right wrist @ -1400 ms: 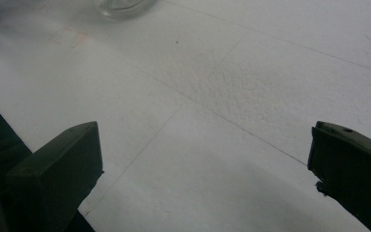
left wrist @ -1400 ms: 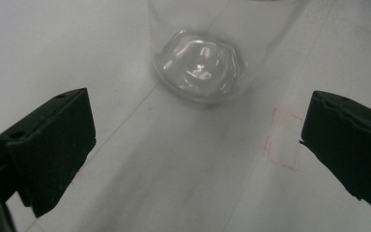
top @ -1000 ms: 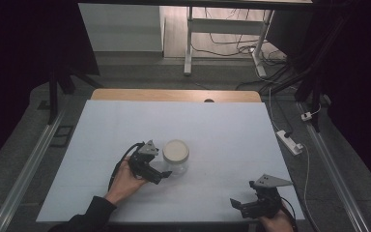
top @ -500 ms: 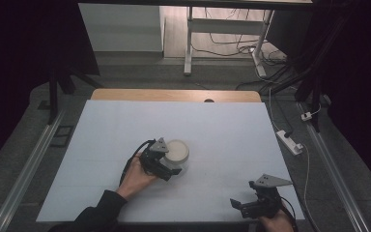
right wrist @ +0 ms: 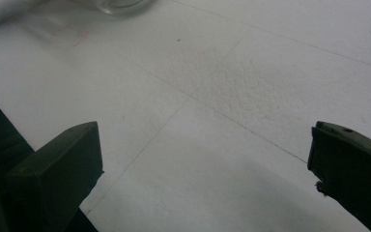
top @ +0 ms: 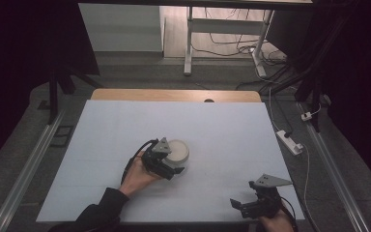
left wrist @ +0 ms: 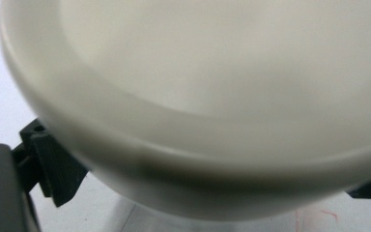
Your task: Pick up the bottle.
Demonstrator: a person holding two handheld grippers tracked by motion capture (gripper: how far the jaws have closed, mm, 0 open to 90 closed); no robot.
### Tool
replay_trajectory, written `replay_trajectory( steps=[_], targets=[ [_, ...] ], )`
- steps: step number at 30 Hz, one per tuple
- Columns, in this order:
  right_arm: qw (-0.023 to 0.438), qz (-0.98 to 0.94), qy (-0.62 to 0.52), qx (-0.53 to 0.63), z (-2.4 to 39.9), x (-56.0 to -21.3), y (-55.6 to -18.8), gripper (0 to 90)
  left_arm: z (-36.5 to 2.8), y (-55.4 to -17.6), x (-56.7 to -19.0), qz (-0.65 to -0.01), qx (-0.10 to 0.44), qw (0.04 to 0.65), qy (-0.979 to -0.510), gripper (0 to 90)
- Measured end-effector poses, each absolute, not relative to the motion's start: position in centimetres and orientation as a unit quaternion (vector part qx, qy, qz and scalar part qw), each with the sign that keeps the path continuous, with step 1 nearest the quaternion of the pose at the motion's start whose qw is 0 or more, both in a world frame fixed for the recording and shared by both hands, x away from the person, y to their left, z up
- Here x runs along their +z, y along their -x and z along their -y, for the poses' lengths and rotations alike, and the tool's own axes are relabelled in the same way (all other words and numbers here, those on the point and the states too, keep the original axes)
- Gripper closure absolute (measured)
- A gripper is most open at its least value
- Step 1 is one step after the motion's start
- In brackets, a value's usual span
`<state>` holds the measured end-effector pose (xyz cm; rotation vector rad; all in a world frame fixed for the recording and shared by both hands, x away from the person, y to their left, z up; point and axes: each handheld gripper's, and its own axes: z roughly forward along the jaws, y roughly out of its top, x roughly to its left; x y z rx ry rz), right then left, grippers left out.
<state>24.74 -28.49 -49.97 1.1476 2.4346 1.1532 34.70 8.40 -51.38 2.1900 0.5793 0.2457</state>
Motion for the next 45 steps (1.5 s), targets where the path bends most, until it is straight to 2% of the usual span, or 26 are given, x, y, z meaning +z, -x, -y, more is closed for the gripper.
replay_trajectory(
  steps=[20, 45],
  targets=[
    [0.106, -0.828, -0.387, 0.392, 28.5, -49.9, -24.7, 0.0, -8.3, -34.3, -51.2, -0.244, 0.105, 0.414, -0.871, 7.7],
    [0.107, -0.829, -0.382, 0.395, 28.5, -49.9, -24.6, 0.0, -9.0, -31.7, -48.3, -0.227, 0.115, 0.432, -0.865, 7.8]
  ],
)
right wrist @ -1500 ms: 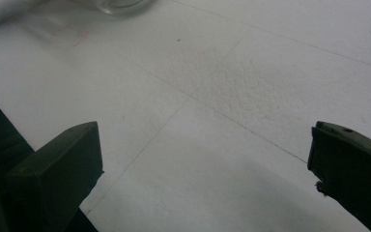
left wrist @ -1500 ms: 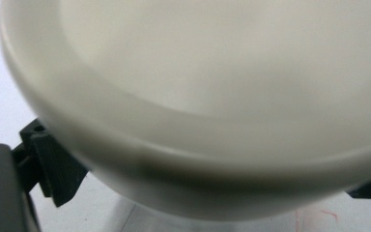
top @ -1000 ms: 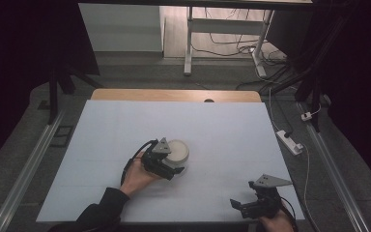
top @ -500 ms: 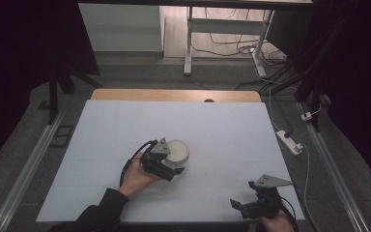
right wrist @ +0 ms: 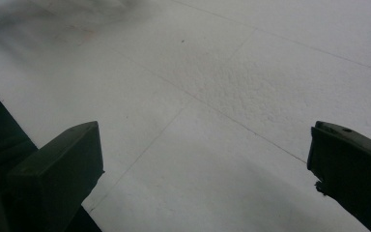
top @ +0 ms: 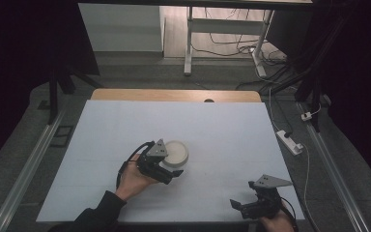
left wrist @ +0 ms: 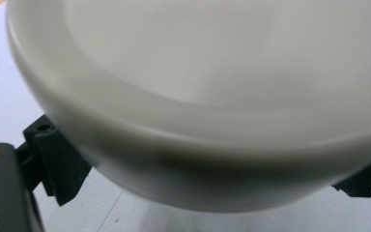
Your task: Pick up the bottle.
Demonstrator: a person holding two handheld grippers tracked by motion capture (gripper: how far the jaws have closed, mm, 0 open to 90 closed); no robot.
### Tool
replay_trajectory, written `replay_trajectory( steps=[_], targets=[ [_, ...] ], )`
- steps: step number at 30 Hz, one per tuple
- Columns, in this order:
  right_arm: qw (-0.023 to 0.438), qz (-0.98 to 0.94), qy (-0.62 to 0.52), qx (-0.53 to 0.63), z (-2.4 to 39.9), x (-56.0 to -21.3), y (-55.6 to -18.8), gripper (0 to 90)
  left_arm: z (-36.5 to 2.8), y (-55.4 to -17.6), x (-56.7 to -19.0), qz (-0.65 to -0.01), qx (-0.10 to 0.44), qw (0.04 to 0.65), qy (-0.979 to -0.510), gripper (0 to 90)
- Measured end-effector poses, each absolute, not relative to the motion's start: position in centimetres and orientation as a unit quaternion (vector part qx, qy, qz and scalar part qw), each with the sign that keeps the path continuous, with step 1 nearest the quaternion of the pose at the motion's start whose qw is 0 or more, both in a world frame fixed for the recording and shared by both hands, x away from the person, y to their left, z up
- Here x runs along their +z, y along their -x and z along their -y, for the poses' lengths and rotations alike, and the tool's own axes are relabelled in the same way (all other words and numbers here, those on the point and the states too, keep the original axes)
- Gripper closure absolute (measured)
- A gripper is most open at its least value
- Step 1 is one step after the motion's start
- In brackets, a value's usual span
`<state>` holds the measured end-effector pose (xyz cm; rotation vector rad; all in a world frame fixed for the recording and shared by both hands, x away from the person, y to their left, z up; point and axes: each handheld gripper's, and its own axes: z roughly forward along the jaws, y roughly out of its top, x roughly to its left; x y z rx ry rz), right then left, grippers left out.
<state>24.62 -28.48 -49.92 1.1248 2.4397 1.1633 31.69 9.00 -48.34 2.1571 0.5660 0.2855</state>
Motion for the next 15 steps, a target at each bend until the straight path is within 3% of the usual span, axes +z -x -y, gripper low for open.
replay_trajectory(
  steps=[15],
  targets=[
    [0.107, -0.829, -0.381, 0.395, 28.5, -49.9, -24.6, 0.0, -10.0, -30.1, -47.2, -0.219, 0.114, 0.435, -0.866, 7.8]
  ],
)
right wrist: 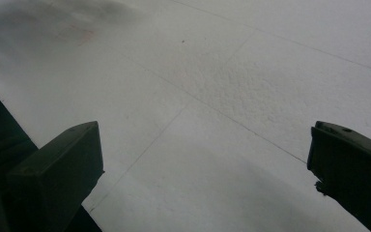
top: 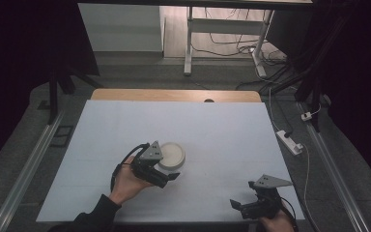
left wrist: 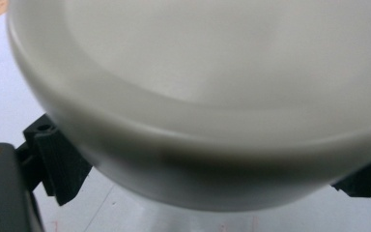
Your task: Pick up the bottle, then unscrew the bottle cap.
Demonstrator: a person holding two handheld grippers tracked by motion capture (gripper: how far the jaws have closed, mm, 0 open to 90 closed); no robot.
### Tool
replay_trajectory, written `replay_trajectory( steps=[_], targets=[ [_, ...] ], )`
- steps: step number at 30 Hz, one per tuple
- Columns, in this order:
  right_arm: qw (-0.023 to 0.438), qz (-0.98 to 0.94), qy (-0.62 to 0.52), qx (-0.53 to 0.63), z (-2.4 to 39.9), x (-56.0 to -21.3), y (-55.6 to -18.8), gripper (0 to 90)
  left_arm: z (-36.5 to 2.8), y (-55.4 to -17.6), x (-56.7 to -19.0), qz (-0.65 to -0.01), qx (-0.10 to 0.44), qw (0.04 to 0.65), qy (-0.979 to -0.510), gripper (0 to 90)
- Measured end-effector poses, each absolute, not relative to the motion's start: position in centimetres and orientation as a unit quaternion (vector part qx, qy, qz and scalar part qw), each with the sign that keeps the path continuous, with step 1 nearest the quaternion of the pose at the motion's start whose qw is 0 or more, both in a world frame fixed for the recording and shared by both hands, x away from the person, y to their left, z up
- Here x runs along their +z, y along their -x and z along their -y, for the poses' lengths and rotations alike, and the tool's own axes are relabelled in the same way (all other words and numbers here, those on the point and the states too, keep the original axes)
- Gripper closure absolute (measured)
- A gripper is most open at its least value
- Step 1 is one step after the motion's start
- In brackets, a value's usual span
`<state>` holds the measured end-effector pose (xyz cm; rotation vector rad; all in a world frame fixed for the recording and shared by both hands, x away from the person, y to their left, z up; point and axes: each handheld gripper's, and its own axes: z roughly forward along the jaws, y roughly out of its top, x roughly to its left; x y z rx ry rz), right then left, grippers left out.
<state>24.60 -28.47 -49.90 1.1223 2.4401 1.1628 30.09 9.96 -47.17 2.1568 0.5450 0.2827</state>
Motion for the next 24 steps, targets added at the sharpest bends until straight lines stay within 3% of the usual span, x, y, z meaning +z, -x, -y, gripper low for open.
replay_trajectory(
  steps=[24],
  targets=[
    [0.119, -0.829, -0.378, 0.394, 28.35, -49.82, -24.43, 0.0, -10.11, -29.45, -47.08, -0.213, 0.106, 0.429, -0.871, 7.8]
  ],
)
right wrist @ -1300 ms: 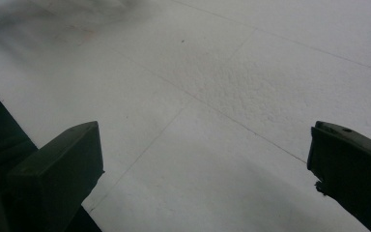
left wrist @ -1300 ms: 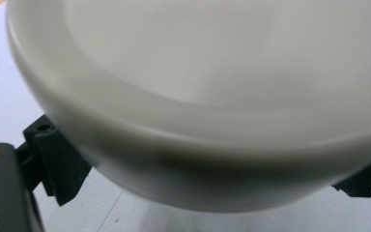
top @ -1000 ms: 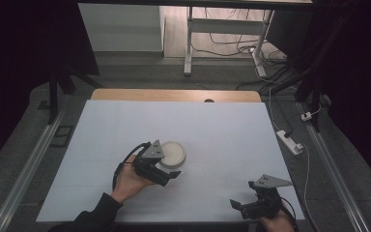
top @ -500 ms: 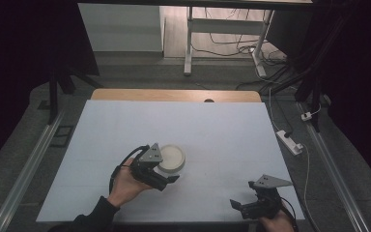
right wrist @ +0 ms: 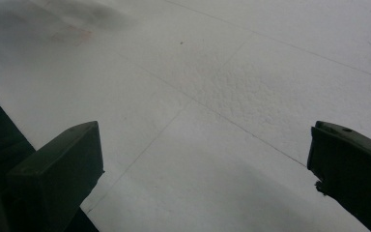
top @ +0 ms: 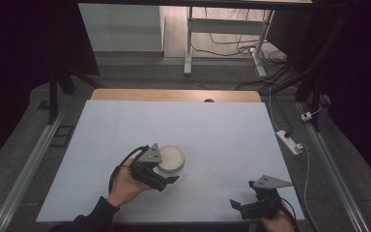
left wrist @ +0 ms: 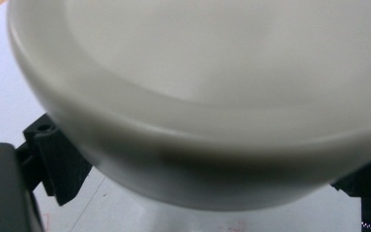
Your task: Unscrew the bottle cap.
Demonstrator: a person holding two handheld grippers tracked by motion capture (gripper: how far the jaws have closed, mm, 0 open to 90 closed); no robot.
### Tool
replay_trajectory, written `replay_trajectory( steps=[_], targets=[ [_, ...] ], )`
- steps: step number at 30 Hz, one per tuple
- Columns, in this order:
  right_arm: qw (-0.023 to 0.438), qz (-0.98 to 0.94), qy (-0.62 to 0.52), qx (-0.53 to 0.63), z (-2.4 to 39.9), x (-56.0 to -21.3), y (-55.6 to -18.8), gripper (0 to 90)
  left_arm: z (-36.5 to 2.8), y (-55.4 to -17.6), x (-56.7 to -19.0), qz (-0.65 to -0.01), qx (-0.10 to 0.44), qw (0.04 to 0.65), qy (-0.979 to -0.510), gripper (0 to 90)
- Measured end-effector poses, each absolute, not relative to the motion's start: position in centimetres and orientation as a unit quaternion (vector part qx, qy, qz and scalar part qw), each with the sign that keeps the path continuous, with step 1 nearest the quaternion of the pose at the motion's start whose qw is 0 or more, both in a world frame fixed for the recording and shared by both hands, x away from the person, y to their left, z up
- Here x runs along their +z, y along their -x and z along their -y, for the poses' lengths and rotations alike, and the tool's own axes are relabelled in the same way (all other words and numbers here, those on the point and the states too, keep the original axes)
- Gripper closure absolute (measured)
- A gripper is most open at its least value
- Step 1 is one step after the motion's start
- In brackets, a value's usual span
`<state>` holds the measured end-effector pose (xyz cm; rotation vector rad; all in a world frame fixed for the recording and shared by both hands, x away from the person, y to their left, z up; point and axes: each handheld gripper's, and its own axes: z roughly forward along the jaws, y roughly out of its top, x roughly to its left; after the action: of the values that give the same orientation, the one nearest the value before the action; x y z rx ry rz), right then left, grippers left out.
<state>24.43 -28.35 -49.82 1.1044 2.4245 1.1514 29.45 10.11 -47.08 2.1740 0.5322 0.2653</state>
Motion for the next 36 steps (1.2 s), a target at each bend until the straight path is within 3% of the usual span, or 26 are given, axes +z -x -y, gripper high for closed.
replay_trajectory(
  steps=[36],
  targets=[
    [0.101, -0.823, -0.326, 0.454, 25.7, -47.8, -25.1, 0.0, -10.0, -29.6, -47.5, -0.215, 0.103, 0.428, -0.872, 7.8]
  ],
)
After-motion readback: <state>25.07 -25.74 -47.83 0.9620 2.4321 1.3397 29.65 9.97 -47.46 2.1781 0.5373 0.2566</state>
